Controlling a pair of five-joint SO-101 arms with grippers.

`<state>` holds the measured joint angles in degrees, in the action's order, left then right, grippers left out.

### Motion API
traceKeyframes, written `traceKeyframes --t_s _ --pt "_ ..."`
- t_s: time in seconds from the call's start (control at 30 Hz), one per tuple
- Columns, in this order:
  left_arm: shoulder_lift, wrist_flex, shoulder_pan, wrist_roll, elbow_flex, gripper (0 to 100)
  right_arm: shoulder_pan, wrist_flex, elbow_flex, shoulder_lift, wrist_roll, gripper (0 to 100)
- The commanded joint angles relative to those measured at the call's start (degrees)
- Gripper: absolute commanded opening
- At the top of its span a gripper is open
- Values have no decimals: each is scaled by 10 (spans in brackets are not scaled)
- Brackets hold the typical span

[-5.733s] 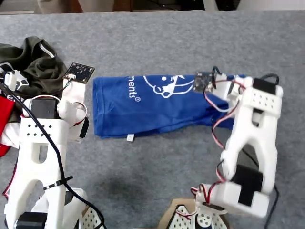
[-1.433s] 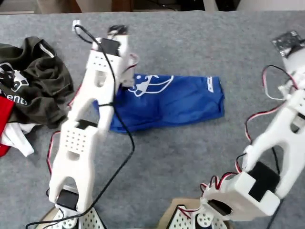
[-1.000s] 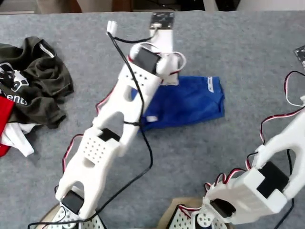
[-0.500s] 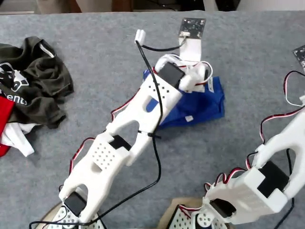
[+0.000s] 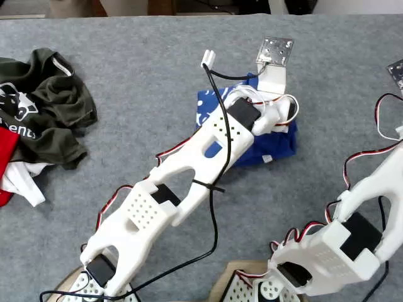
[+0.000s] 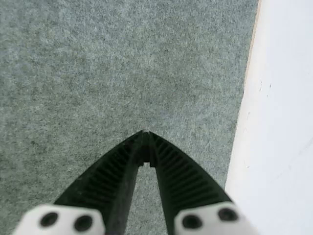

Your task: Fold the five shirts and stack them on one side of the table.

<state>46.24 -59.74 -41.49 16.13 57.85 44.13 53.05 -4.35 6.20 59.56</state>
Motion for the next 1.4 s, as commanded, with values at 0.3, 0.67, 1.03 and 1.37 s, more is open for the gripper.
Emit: traceKeyframes --t_s 0.3,0.67,1.03,1.37 --pt "-15 -30 38 68 23 209 -42 55 -37 -7 4 8" --pt "-10 -235 229 12 140 18 -255 193 -95 -1 -152 6" --pt "41 -329 246 -84 123 20 -418 77 -101 131 -155 6" --pt "136 -263 228 -80 150 20 -327 23 -269 371 -183 7"
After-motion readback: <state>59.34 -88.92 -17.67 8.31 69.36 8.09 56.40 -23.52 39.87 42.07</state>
